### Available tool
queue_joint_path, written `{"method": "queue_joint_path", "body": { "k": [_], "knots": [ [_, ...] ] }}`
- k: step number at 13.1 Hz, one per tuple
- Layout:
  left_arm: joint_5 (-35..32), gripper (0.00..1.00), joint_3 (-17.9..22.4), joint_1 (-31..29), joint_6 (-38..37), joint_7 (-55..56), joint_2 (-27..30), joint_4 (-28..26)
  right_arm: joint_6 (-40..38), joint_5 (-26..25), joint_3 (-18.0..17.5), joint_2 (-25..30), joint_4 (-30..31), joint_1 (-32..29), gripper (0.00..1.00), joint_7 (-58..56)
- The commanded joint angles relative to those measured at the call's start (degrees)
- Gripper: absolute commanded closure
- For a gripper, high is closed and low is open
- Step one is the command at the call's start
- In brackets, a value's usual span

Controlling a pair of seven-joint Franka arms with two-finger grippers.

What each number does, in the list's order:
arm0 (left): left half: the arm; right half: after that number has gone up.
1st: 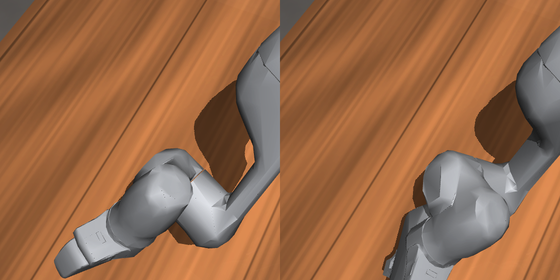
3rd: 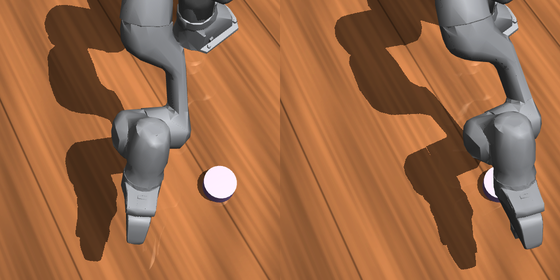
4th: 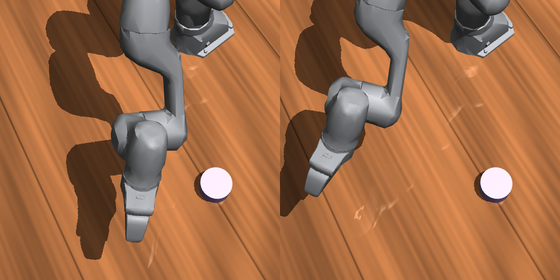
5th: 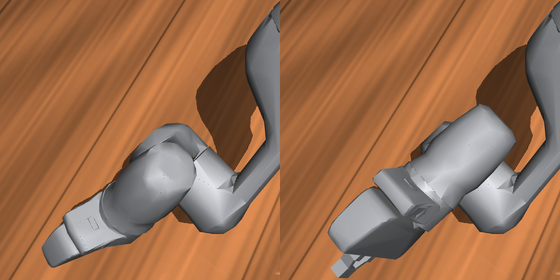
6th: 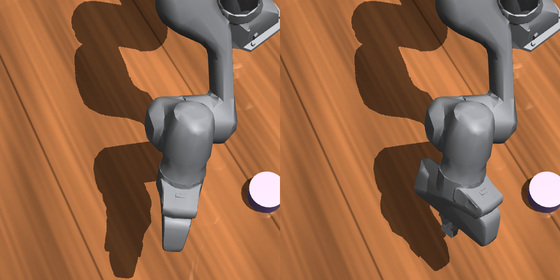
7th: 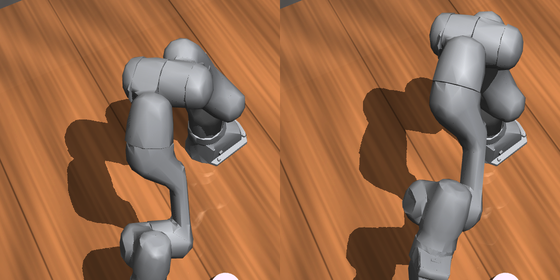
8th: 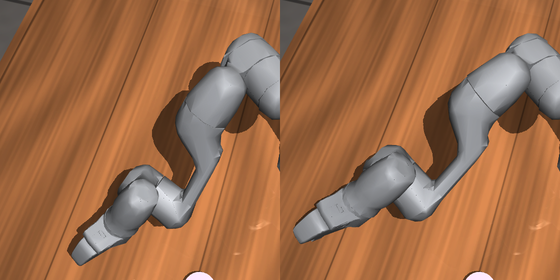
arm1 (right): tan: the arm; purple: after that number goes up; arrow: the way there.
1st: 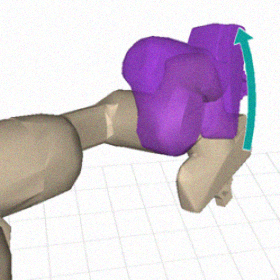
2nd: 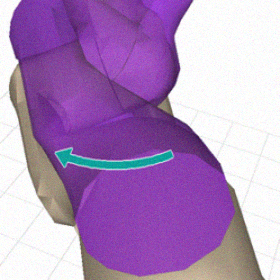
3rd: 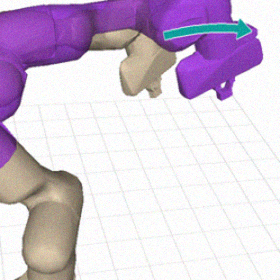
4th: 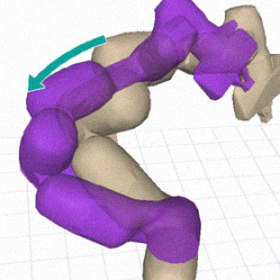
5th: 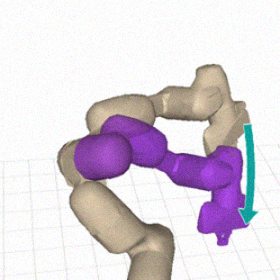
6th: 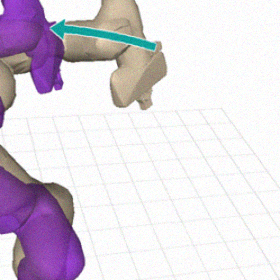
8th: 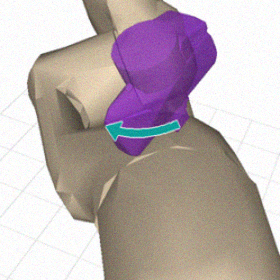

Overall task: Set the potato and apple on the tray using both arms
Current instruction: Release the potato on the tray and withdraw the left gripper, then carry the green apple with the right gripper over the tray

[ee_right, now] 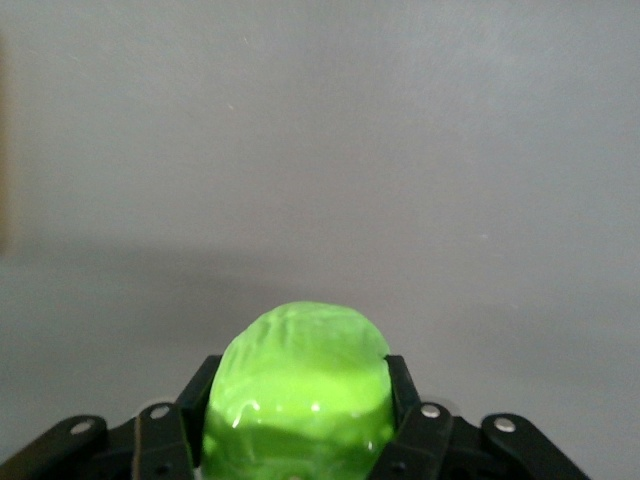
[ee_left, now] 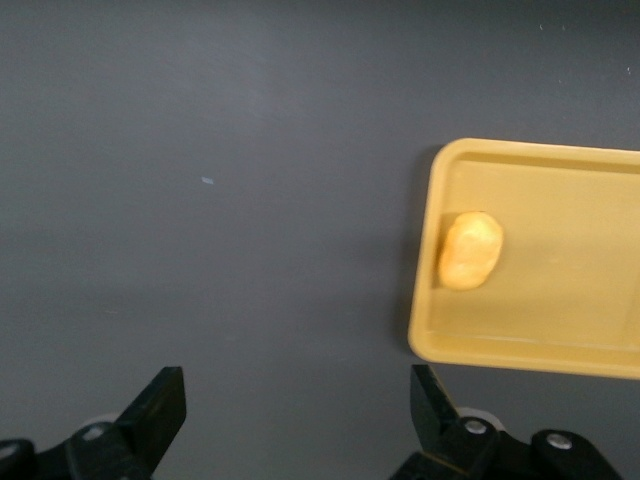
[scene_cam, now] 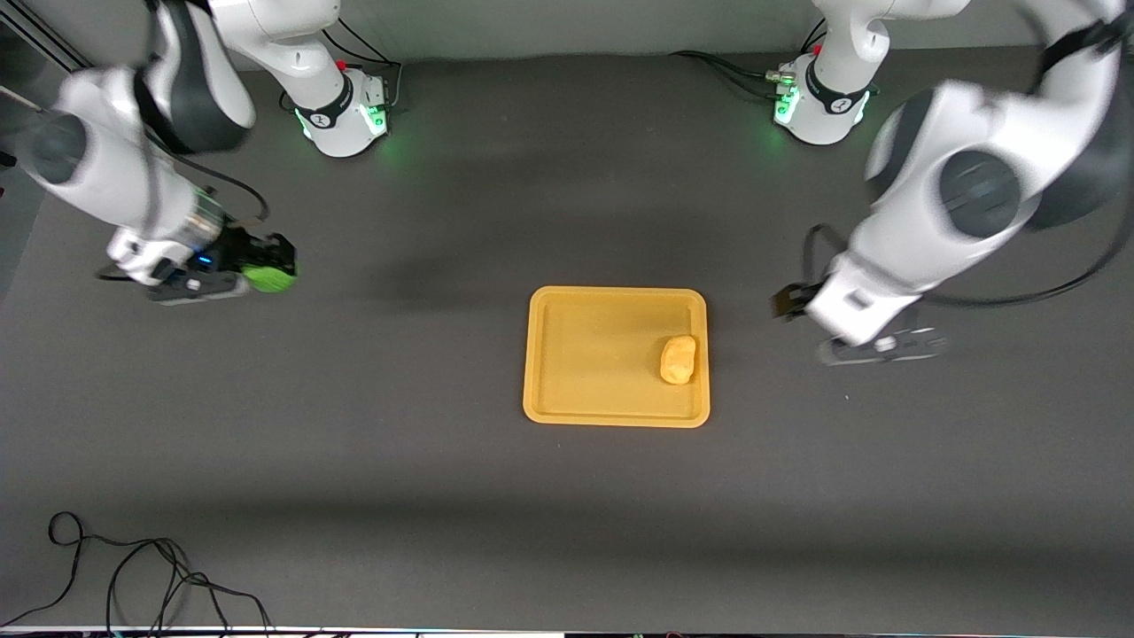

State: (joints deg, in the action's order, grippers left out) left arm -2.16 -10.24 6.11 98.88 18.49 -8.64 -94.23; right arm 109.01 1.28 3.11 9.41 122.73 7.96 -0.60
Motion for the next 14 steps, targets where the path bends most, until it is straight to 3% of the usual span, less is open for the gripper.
{"method": "queue_joint_path", "body": {
  "k": [1,3,6,9,14],
  "knots": [
    [-0.48,0.00,-0.22,-6.88,-1.67,-11.50,6.51,-1.65,-8.71,0.39,-0.12,-5.61,-14.85,0.39,0.59,0.16],
    [-2.13,0.00,-0.22,-10.31,-0.97,-15.83,9.33,-3.06,-10.04,1.00,-1.00,-11.31,-23.46,2.22,0.59,3.65],
    [-2.94,0.00,-0.13,-11.37,0.44,-16.73,8.64,-4.65,-11.36,1.00,-1.09,-21.68,-37.69,11.61,0.59,16.19],
    [-3.12,0.00,1.09,-13.74,0.43,-26.54,11.01,-8.77,-14.78,0.83,-1.09,-33.89,-53.08,21.89,0.59,33.24],
    [-2.94,0.00,1.18,-14.37,2.55,-26.75,9.88,-8.78,-13.66,0.74,-1.09,-48.06,-68.13,35.62,0.60,54.11]
  ]
}}
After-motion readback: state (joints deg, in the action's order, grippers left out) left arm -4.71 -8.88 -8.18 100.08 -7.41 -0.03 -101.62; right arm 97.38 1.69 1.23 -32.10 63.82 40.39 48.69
